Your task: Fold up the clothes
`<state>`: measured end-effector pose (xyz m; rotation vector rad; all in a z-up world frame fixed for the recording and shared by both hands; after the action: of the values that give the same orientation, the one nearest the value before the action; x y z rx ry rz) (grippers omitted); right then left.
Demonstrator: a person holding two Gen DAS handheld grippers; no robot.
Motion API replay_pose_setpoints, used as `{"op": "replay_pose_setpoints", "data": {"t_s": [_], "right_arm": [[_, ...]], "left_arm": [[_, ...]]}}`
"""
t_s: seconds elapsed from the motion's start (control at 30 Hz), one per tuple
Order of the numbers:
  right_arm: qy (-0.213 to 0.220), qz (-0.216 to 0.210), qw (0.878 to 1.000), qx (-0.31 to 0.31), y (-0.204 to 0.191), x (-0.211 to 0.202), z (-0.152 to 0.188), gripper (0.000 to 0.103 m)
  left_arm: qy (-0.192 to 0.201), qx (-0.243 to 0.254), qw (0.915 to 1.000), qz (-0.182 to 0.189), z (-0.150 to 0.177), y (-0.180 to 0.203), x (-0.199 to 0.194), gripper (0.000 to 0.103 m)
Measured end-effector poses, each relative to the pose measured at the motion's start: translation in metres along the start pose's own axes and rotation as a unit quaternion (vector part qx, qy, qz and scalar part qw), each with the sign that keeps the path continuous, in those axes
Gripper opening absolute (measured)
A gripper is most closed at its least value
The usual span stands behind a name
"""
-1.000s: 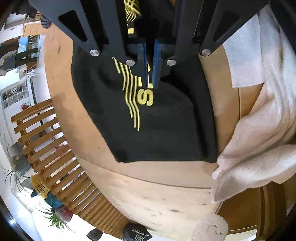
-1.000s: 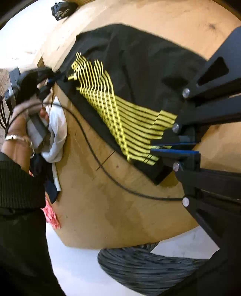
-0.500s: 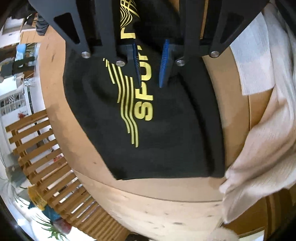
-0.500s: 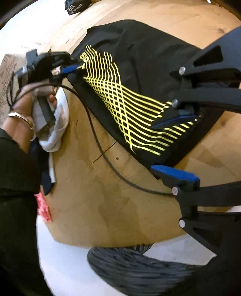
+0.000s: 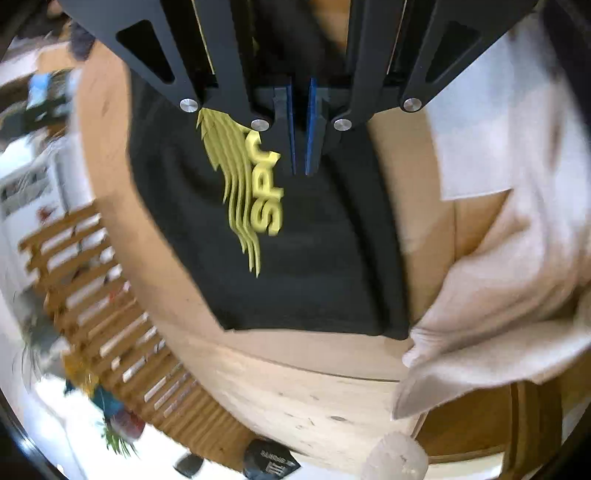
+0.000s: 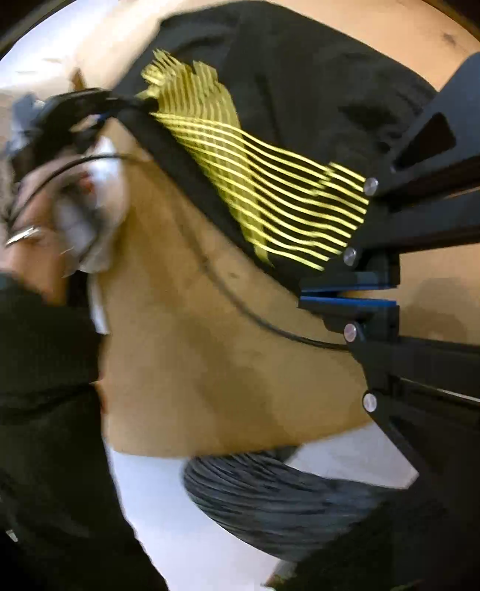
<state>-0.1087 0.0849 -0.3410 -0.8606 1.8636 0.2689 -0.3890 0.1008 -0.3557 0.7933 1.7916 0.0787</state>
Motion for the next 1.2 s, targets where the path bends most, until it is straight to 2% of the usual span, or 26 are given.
{"op": "replay_pose_setpoints", "data": {"t_s": [0.07,0.13,0.17,0.27,0.37,0.53,0.6,0.67,0.87,1.0,1.1,1.2], "right_arm": [[0.001,0.008,0.999,0.033,0.015,-0.012,0.012,0.003],[0.002,0.015,0.998,0.067,0.03,-0.025,0.025,0.005],[0.003,0.021,0.996,0.083,0.038,-0.032,0.032,0.012],[0.013,0.085,0.987,0.133,0.072,-0.062,0.068,0.038],[-0.011,0.125,0.981,0.145,0.085,-0.071,0.098,0.039],[-0.013,0.133,0.98,0.144,0.086,-0.069,0.109,0.039],[-0.007,0.132,0.982,0.137,0.083,-0.067,0.108,0.039],[-0.011,0.131,0.981,0.141,0.084,-0.063,0.107,0.04],[-0.01,0.128,0.981,0.149,0.09,-0.058,0.097,0.039],[-0.02,0.121,0.982,0.142,0.093,-0.05,0.097,0.039],[-0.034,0.109,0.984,0.137,0.091,-0.051,0.104,0.034],[-0.034,0.091,0.989,0.115,0.085,-0.063,0.105,0.033]], "left_arm": [[-0.007,0.03,0.9995,0.009,0.018,0.012,-0.014,0.006],[-0.015,0.065,0.9976,0.018,0.041,0.027,-0.03,0.013],[-0.02,0.092,0.9954,0.02,0.061,0.039,-0.039,0.016],[-0.043,0.17,0.9843,0.017,0.122,0.071,-0.058,0.021],[-0.067,0.19,0.979,0.03,0.168,0.091,-0.063,0.025],[-0.1,0.194,0.9743,0.055,0.23,0.117,-0.067,0.028],[-0.09,0.185,0.9776,0.045,0.233,0.121,-0.068,0.029],[-0.087,0.194,0.9767,0.028,0.235,0.125,-0.066,0.031],[-0.127,0.221,0.9666,-0.027,0.261,0.115,-0.047,0.032],[-0.135,0.226,0.9642,-0.031,0.271,0.112,-0.044,0.037],[-0.137,0.256,0.956,-0.041,0.278,0.114,-0.049,0.038],[-0.126,0.292,0.948,-0.018,0.282,0.118,-0.066,0.038]]}}
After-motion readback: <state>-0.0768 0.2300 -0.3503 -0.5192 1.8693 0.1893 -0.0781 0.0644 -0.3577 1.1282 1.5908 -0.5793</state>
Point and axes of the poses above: each gripper's, at about its wrist camera, not at the fingertips, and x roughly the way its jaws point, y to its right, z to its underside, the point moved 7 cm from there along x, roughly the way its jaws point, and after that the axes turned 2 degrees about -x, right-handed, at the moved point
